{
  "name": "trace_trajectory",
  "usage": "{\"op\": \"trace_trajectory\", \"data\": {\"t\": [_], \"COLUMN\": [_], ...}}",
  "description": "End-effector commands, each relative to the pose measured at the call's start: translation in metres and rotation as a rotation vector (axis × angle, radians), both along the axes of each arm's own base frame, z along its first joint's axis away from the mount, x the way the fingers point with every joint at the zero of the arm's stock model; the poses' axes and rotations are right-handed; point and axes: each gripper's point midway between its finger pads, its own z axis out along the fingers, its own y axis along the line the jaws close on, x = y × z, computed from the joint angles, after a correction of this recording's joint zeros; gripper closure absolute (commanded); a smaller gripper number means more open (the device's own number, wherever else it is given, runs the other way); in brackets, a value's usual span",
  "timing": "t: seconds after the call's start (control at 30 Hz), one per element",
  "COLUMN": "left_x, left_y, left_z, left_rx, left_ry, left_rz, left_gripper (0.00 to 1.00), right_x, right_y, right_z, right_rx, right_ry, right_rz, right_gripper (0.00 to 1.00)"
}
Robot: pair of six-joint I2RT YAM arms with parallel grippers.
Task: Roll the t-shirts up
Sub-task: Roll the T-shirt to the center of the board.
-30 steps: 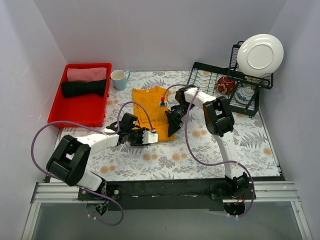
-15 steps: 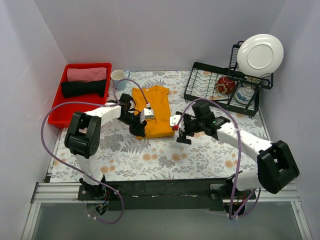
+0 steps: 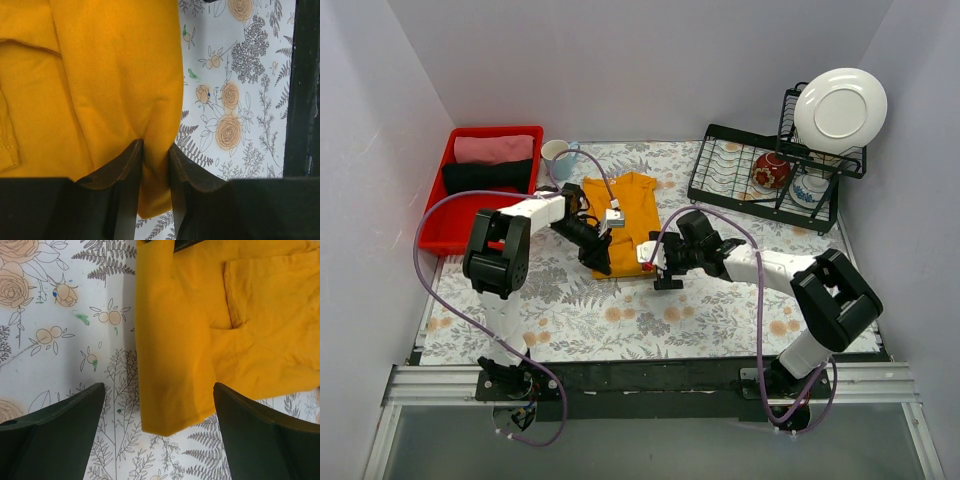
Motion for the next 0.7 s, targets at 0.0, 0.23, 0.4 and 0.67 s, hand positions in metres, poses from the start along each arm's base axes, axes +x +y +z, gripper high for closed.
{"op": "trace_trajectory", "data": {"t": [0.0, 0.23, 0.4, 0.67], "left_x": [0.005, 0.011, 0.012, 0.032], "left_y": [0.000, 0.005, 0.009, 0.015], "left_z": [0.012, 0.009, 0.005, 0.043], "left_rx": [-0.048, -0.058, -0.055, -0.078], "left_ry": [0.019, 0.051, 0.073, -0.224], "left_rz": [-0.004, 0.004, 0.010, 0.134], "left_gripper": [0.74, 0.73, 0.70, 0.49], "right_x": [0.009, 0.030, 0.034, 0.015], "right_y": [0.014, 0.029, 0.033, 0.034], "right_z": [-0.007, -0.025, -0.034, -0.040], "right_rx": [0.024, 0.010, -0.021, -0.075], "right_ry": [-0.067, -0.133, -0.135, 0.107], "right_rz": [0.057, 0.063, 0.090, 0.123], "right_gripper": [0.04, 0.29, 0.64, 0.94]}}
